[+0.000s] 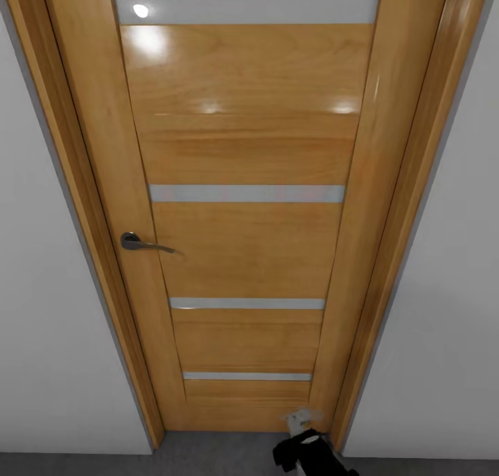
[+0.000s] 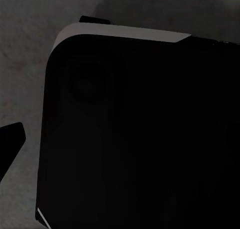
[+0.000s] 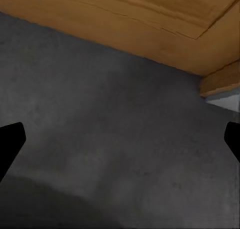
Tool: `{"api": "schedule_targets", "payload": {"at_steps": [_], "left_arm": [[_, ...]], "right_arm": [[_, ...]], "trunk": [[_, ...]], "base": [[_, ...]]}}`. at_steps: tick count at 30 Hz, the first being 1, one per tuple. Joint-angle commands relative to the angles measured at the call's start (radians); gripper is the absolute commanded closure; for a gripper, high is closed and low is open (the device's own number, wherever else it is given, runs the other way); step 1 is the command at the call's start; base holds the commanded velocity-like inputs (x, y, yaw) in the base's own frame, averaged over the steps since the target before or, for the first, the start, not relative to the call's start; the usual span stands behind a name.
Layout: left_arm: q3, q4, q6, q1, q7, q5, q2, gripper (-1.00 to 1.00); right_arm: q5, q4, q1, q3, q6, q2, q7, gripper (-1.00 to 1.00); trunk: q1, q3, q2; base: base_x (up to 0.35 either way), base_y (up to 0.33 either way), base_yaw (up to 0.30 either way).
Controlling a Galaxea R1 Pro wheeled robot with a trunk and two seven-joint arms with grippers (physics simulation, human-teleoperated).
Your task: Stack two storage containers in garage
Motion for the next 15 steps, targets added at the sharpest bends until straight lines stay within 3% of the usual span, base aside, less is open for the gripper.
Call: {"api": "schedule_targets", "payload": {"at_steps": [1,8,9,12,15], "left_arm": [[0.002,0.001,-0.003,0.000,0.001,0.006,0.000,-1.00],[0.002,0.001,-0.003,-0.001,0.001,0.006,0.000,-1.00],[0.002,0.001,-0.003,-0.001,0.001,0.006,0.000,-1.00],[0.002,0.001,-0.003,-0.001,0.001,0.006,0.000,-1.00],[0.002,0.001,-0.003,-0.001,0.001,0.006,0.000,-1.00]], "right_arm": [[0.017,-0.001,-0.001,0.072,0.013,0.004,-0.005,-1.00],[0.022,-0.002,-0.001,0.086,-0.008,0.004,-0.024,-1.00],[0.020,0.000,-0.001,0.085,-0.098,0.004,-0.163,-1.00],[0.021,-0.036,-0.020,0.100,-0.122,0.004,-0.246,-1.00],[0.020,-0.062,-0.068,0.133,-0.059,0.004,-0.244,-1.00]], "trunk": [[0.000,-0.001,-0.001],[0.000,-0.001,-0.001],[0.000,-0.001,-0.001],[0.000,-0.001,-0.001],[0.000,-0.001,-0.001]], "base": [[0.000,0.000,0.000],[0.000,0.000,0.000],[0.000,0.000,0.000],[0.000,0.000,0.000],[0.000,0.000,0.000]]}}
